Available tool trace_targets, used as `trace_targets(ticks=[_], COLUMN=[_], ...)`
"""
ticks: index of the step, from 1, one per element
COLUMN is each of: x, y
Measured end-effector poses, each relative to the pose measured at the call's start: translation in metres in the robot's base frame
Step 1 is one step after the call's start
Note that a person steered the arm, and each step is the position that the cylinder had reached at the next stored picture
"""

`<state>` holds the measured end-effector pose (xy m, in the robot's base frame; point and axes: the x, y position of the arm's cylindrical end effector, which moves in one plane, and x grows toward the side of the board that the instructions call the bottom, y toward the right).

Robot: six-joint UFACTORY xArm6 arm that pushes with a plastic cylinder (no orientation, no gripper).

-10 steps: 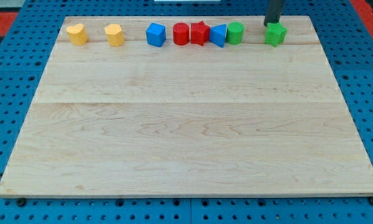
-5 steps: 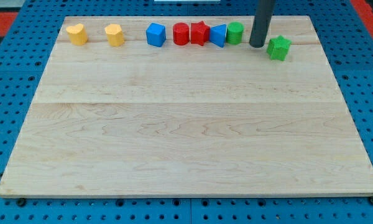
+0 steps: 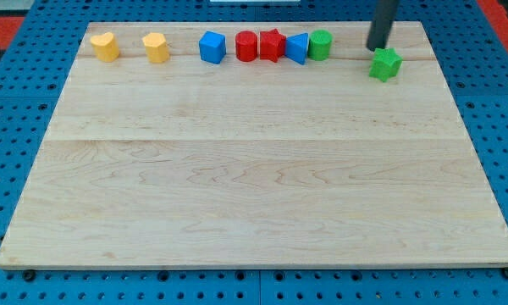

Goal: Move the green star downwards slightly

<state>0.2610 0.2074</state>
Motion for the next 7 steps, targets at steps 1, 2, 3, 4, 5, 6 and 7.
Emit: trace_targets(ticks=[1, 2, 3, 4, 5, 6, 7], x=[0.003, 0.010, 0.004, -0.001, 0.023, 0.027, 0.031], y=[-0.018, -0.033, -0.016, 0.007, 0.002, -0.017, -0.036])
